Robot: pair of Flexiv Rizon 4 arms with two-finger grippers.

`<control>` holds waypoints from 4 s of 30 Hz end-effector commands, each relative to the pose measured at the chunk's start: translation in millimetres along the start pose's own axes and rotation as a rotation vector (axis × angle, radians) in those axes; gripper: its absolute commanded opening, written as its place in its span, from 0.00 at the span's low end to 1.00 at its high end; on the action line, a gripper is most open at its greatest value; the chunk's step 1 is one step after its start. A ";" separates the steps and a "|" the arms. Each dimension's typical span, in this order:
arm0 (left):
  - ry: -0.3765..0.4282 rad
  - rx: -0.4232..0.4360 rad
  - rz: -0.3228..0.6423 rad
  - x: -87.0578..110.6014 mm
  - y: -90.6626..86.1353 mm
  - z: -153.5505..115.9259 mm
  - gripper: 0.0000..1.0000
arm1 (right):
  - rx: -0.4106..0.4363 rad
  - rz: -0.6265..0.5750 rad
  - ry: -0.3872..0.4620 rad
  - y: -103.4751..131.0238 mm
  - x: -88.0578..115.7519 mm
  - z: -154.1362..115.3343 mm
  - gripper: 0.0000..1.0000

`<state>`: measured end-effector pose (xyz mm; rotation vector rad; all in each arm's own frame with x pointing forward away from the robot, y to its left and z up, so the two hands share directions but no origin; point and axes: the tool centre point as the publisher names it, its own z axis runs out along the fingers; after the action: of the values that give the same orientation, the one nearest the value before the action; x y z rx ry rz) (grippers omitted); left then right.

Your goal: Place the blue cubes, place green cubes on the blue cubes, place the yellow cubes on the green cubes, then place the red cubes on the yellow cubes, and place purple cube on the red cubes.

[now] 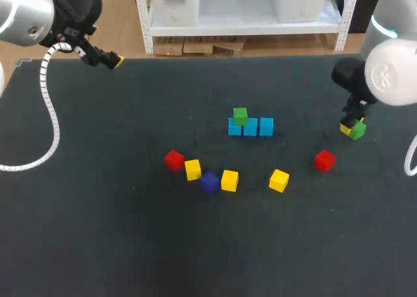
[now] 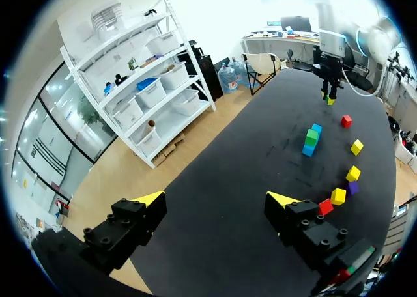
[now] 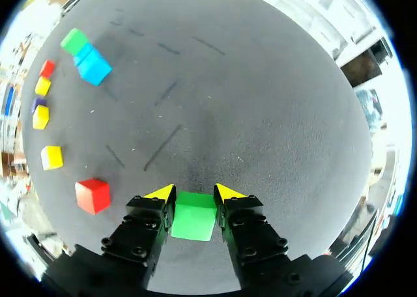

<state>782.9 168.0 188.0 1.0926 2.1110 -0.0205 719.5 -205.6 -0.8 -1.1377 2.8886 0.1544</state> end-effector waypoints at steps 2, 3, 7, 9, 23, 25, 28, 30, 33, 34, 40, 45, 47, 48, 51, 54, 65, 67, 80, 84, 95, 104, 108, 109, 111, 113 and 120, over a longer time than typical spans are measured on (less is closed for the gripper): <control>-0.005 0.005 0.002 1.1 1.1 0.0 1.00 | -0.035 -0.072 -0.040 1.8 0.7 -11.7 0.00; -0.005 0.005 0.002 1.1 1.1 0.0 1.00 | -0.026 -0.109 -0.042 3.9 -1.6 -12.7 0.00; -0.005 0.005 0.002 1.1 1.1 0.0 1.00 | -0.026 -0.204 -0.057 12.0 -10.2 -6.7 0.00; -0.005 0.005 0.002 1.1 1.1 0.0 1.00 | -0.031 -0.252 -0.054 14.4 -12.7 2.2 0.00; -0.005 0.005 0.002 1.1 1.1 0.0 1.00 | 0.040 -0.315 0.030 16.6 -9.3 5.8 1.00; -0.005 0.005 0.002 1.1 1.1 0.0 1.00 | 0.034 -0.302 0.030 14.9 -6.7 1.7 1.00; -0.005 0.005 0.002 1.1 1.1 0.0 1.00 | 0.043 -0.266 0.060 14.6 -2.1 -0.7 1.00; -0.005 0.005 0.002 1.1 1.1 0.0 1.00 | 0.033 -0.253 0.054 15.1 0.5 -0.4 1.00; -0.005 0.005 0.002 1.1 1.1 0.0 1.00 | 0.031 -0.231 0.052 14.7 1.8 2.1 0.90; -0.005 0.005 0.002 1.1 1.1 0.0 1.00 | 0.030 -0.230 0.051 14.5 1.7 3.7 0.65; -0.005 0.005 0.002 1.1 1.1 0.0 1.00 | 0.028 -0.225 0.076 15.0 0.5 10.8 0.36; -0.005 0.005 0.002 1.1 1.1 0.0 1.00 | 0.024 -0.225 0.090 15.2 2.0 12.5 0.00; -0.005 0.005 0.002 1.1 1.1 0.0 1.00 | 0.030 -0.252 0.080 15.5 2.1 9.8 0.00; -0.005 0.005 0.002 1.1 1.1 0.0 1.00 | 0.028 -0.270 0.072 16.2 2.0 7.7 0.00; -0.005 0.005 0.002 1.1 1.1 0.0 1.00 | 0.014 -0.341 0.048 18.8 1.7 -0.9 0.00; -0.005 0.005 0.002 1.1 1.1 0.0 1.00 | 0.007 -0.392 0.032 19.5 1.5 -11.9 0.00; -0.005 0.005 0.002 1.1 1.1 0.0 1.00 | 0.014 -0.583 -0.001 47.1 -14.3 -63.3 0.00; -0.005 0.005 0.002 1.1 1.1 0.0 1.00 | 0.003 -0.623 -0.020 54.8 -20.5 -69.1 0.00; -0.005 0.005 0.002 1.1 1.1 0.0 1.00 | -0.001 -0.895 0.081 76.8 -53.2 -66.1 0.00; -0.005 0.005 0.002 1.1 1.1 0.0 1.00 | -0.010 -0.927 0.091 83.9 -65.3 -59.7 0.00; -0.005 0.005 0.002 1.1 1.1 0.0 1.00 | 0.036 -0.876 0.093 103.1 -92.8 -39.7 0.00; -0.005 0.005 0.002 1.1 1.1 0.0 1.00 | 0.048 -0.850 0.102 115.8 -110.0 -34.6 0.00; -0.005 0.005 0.002 1.1 1.1 0.0 1.00 | 0.072 -0.815 0.125 120.1 -114.9 -30.5 0.00; -0.005 0.005 0.002 1.1 1.1 0.0 1.00 | 0.070 -0.804 0.125 120.6 -116.3 -29.7 0.00; -0.005 0.005 0.002 1.1 1.1 0.0 1.00 | 0.073 -0.790 0.127 122.4 -118.7 -28.7 0.00; -0.005 0.005 0.002 1.1 1.1 0.0 1.00 | 0.077 -0.780 0.125 125.0 -121.2 -28.3 0.00; -0.005 0.005 0.002 1.1 1.1 0.0 1.00 | 0.061 -0.811 0.094 133.4 -126.2 -25.5 0.00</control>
<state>782.9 168.0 188.1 1.0926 2.1111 -0.0209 720.8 -25.1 44.8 -2.2004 2.2460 -0.0320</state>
